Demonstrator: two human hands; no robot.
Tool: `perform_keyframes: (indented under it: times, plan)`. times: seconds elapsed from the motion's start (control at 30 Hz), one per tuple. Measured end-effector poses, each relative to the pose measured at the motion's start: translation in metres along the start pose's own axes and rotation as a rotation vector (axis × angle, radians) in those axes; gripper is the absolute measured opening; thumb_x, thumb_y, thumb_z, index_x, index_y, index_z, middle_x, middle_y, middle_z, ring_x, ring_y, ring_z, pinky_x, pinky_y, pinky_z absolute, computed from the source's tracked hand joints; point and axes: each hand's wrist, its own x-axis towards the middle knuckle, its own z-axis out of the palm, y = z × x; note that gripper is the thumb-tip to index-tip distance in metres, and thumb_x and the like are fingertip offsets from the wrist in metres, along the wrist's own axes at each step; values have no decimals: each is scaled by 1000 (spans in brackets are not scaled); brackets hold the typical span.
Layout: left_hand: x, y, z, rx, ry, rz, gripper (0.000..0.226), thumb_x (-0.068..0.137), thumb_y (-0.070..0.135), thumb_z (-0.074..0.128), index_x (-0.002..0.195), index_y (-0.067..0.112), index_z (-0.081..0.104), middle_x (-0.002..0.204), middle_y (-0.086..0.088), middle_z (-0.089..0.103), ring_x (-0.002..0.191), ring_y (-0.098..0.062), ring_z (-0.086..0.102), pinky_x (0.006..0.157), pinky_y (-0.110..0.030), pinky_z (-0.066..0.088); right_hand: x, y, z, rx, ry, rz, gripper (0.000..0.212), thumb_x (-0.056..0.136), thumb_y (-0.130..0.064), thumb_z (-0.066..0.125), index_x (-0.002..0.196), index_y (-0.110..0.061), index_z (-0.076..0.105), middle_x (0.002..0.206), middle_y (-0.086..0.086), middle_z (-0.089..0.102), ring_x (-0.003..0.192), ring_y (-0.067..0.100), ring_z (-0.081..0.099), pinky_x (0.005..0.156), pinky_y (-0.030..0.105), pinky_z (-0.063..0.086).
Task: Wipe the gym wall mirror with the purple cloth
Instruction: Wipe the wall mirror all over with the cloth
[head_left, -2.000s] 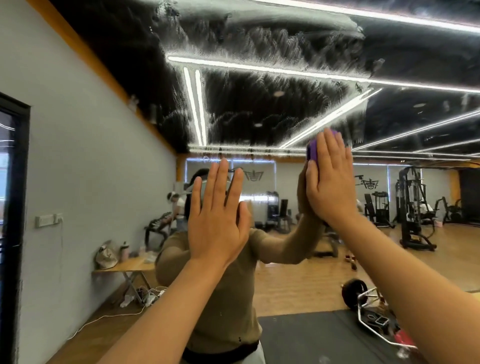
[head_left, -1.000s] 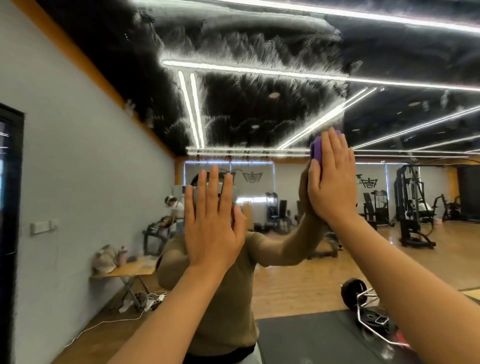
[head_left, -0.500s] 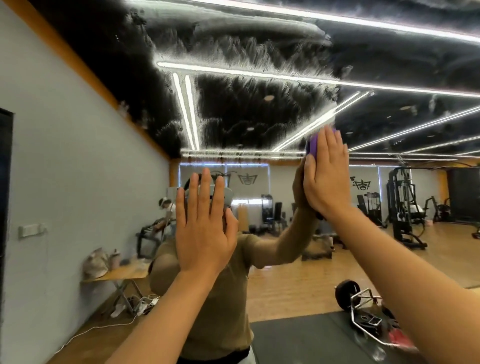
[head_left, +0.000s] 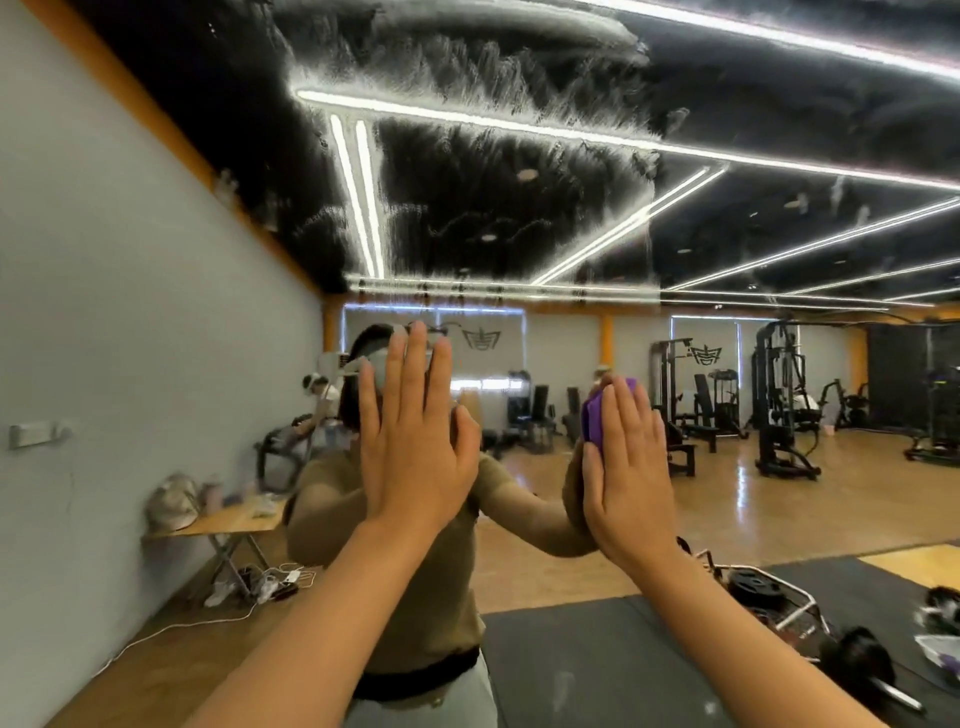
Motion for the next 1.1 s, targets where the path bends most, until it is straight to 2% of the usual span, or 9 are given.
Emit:
perform_keyframes:
  times: [0.13,0.3,0.4,0.53,0.67,0.83,0.93,1.1]
  plan:
    - [-21,10,4,34,-37,69,69,98,34,35,161,15,14,169,-9,5,156,-23,1,126,-46,-1,13,4,-7,-6,-53,-42,60,106,-30,28,160,-7,15,168,8,12,156,22,4,127,37,-1]
    - [-22,6,6,43,-51,82,67,100,36,33,161,15,16,169,-6,3,156,-22,-1,126,-45,-1,99,0,-19,33,-85,35,63,106,-34,23,159,-10,0,169,8,-4,155,21,-11,122,27,-16]
    - [-22,7,5,26,-56,73,66,101,36,33,161,16,16,169,-6,4,156,-22,1,126,-45,-1,118,-4,-19,31,-68,35,63,106,-32,25,160,-7,3,169,12,-1,156,25,-8,124,32,-13]
    - [-31,9,3,10,-76,55,67,100,36,33,162,16,16,170,-6,4,156,-23,2,126,-46,0,51,-3,-10,94,-18,53,60,108,-28,32,161,-9,11,169,8,6,156,19,-3,127,35,-4]
    - [-42,10,3,-2,-76,51,67,100,35,35,161,17,16,169,-6,5,156,-24,2,126,-47,1,-41,-4,1,51,-38,40,60,107,-30,30,160,-6,15,169,9,9,156,26,5,127,41,5]
    - [-52,10,5,2,-78,60,68,100,35,35,162,17,14,170,-6,4,156,-24,2,126,-47,0,-64,-2,1,33,-90,21,61,106,-30,31,160,-5,16,169,11,11,156,27,5,127,40,4]
    - [-55,7,5,21,-89,74,67,101,35,36,162,15,17,170,-7,5,156,-24,2,126,-46,0,-41,-2,-1,52,-93,37,61,107,-33,27,160,-8,12,169,9,8,157,23,0,127,36,-2]
    - [-55,6,1,49,-92,72,67,100,34,40,161,14,21,170,-7,8,156,-22,2,126,-43,-2,54,-11,-10,127,-31,113,61,107,-32,27,160,-11,4,169,8,2,155,18,-7,125,31,-10]
